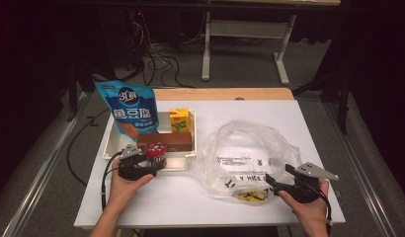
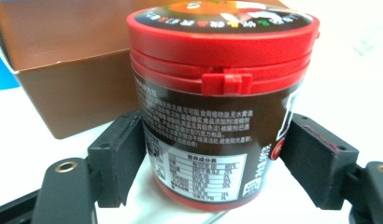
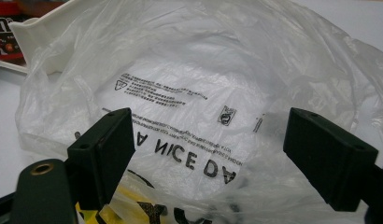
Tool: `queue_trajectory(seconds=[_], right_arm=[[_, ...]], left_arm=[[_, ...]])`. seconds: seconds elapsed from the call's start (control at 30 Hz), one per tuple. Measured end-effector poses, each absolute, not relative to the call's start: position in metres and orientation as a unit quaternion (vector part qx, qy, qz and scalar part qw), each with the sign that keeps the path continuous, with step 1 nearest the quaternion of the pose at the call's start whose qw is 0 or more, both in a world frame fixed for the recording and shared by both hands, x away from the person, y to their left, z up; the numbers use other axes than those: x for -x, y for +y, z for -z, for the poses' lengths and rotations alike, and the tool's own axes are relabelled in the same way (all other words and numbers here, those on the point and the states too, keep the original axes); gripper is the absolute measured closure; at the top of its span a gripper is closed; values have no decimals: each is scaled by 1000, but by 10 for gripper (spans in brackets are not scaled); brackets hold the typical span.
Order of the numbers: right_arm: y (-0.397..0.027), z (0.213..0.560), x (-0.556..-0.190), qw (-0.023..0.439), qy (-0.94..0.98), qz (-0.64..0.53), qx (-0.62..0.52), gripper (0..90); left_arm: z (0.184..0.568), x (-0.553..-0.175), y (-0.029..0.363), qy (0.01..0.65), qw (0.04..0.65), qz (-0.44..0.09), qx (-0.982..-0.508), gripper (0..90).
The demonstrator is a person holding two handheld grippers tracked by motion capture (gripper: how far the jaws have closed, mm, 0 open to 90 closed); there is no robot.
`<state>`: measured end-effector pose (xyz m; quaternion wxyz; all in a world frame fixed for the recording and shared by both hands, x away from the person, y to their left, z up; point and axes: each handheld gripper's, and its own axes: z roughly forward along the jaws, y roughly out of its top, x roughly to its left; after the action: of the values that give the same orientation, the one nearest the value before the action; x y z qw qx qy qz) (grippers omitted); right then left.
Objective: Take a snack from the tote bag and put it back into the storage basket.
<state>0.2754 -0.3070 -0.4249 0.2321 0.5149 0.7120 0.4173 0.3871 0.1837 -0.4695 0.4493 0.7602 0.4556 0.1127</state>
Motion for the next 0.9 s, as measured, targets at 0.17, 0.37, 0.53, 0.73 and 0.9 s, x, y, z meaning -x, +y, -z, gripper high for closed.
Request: queue_trajectory(seconds=[0.17, 0.37, 0.53, 0.73, 0.9], right_arm=[[-309, 425, -275, 231, 711, -417, -518, 169], [-308, 425, -275, 232, 712, -417, -515, 169], [-307, 426, -276, 231, 713, -416, -515, 170], [-307, 427, -276, 229, 713, -417, -516, 171], [-306, 427, -276, 229, 713, -416, -516, 172]], left_arm=[[456, -379, 188, 455, 462, -117, -753, 170], [452, -368, 197, 483, 447, -125, -742, 408], [456, -370, 199, 489, 448, -107, -741, 566], [461, -374, 207, 540, 431, -126, -712, 740], [450, -365, 211, 542, 477, -118, -681, 800]])
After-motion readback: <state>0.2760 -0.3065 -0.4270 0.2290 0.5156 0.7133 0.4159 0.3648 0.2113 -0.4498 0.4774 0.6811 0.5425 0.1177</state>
